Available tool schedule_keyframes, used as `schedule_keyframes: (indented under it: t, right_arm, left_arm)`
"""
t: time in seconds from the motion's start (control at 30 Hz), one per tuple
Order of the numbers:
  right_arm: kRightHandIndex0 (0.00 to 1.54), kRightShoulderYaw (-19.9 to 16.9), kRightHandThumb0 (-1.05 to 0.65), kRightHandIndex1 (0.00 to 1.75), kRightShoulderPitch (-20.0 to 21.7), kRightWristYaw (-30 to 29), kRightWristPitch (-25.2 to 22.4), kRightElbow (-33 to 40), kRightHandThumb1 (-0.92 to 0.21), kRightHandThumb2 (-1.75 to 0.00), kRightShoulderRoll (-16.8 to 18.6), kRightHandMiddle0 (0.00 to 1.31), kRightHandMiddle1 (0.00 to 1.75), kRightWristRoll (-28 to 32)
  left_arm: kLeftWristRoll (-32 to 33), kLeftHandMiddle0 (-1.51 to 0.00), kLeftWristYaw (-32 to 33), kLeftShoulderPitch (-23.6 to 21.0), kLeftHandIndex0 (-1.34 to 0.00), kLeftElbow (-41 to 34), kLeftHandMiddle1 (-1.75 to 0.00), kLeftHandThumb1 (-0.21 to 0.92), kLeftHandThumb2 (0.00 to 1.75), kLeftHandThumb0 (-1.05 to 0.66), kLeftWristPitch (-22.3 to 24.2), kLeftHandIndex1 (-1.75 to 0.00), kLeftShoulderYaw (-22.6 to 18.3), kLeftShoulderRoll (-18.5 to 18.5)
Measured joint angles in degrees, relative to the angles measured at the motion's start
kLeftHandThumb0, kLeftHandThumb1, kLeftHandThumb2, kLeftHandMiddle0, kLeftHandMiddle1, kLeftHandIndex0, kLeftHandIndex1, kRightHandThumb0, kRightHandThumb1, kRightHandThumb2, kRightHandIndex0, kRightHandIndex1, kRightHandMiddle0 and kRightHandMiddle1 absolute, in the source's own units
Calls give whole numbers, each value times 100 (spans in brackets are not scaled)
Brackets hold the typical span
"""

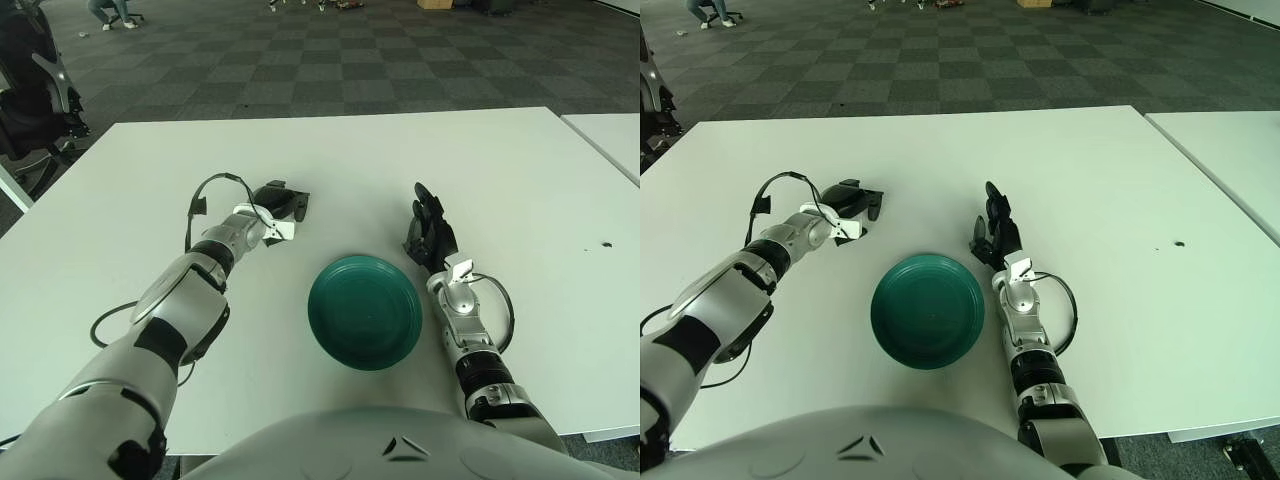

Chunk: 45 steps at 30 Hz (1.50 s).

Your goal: Put the charger into the plate.

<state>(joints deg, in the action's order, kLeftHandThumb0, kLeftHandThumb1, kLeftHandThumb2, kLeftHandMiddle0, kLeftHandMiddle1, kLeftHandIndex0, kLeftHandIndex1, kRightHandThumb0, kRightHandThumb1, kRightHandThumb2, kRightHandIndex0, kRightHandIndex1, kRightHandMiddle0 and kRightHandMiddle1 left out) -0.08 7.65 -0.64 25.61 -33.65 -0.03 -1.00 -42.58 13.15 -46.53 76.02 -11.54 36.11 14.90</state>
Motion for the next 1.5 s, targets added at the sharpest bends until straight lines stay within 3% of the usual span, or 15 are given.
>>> schedule_keyframes:
  t: [0.27,0.43,0.67,1.23,1.5]
  right_arm:
    - [10,-4,-75,2,-31,1,-4,59,-92,-90,1,0,35,1]
    - [11,-16,-74,2,-66,9,-7,126,-92,-90,2,0,37,11]
    - [13,-42,-73,2,-110,40,0,270,-92,-90,3,0,38,41]
    - [15,-79,-75,2,-152,57,-44,320,-92,-86,42,0,38,65]
    - [15,-89,-75,2,-168,63,-67,312,-92,-88,71,0,39,71]
  left_arm:
    - [155,-116,-143,-29,-72,-1,-175,17,149,-52,-211,-175,-162,113]
    - [267,-114,-281,-26,-69,-171,-175,21,144,-50,-667,-175,-294,307]
    - [483,-116,-455,202,-63,-1632,-175,28,136,-48,-1388,-175,-694,975]
    - [169,-123,-160,1336,-70,-5633,-175,20,145,-51,-1692,-175,-1674,2032]
    - [353,-120,-514,1658,-69,-6889,-175,21,144,-51,-1792,-175,-2004,2176]
